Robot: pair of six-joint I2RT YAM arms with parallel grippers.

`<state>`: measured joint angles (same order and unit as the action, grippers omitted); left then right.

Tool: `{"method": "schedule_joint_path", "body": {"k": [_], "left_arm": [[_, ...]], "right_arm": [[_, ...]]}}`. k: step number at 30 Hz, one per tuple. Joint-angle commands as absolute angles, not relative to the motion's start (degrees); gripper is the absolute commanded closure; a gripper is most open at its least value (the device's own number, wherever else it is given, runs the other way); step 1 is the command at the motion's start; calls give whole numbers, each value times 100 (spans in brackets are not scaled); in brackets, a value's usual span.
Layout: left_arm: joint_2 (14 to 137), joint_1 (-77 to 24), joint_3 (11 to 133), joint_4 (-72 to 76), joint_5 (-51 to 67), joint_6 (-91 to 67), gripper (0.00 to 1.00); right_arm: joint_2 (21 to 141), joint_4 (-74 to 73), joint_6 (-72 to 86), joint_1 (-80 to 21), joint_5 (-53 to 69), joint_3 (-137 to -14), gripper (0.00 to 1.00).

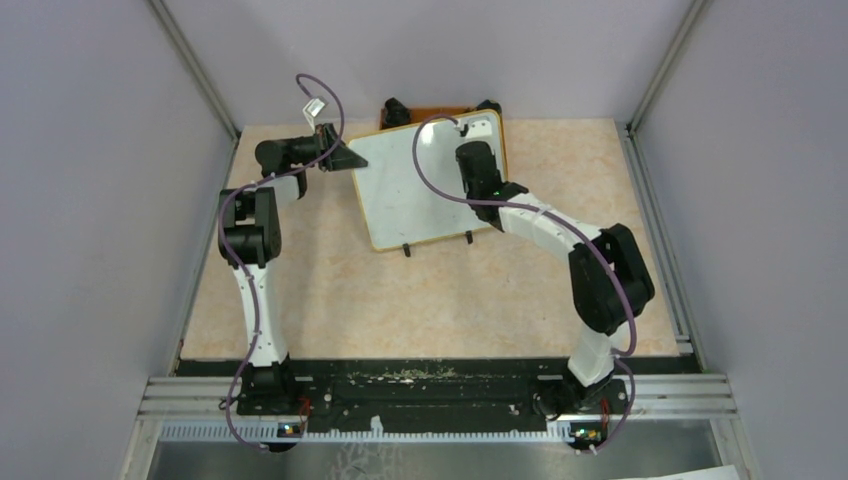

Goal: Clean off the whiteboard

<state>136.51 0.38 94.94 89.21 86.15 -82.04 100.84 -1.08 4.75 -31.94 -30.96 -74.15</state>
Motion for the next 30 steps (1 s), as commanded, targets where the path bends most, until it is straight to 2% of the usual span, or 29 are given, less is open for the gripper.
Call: {"method": "schedule_joint_path", "body": {"k": [1,10,16,30], "left_arm": [[13509,25,9446,10257,10318,-8388,100],[13496,19,9483,10258,10318,-8424,100],[13476,18,9514,10257,10318,-8445,100],[13500,51,9584,10257,10318,-8463,100]], "right_arm": [[10176,8,586,-3329,-3066,-7702,100],[10708,-64,360,-4189,-3137,-8443,100],[10779,-15,309,-4217,-3282,-8412,100],[9768,264,550,-2986,-3195,-7105,100]]}}
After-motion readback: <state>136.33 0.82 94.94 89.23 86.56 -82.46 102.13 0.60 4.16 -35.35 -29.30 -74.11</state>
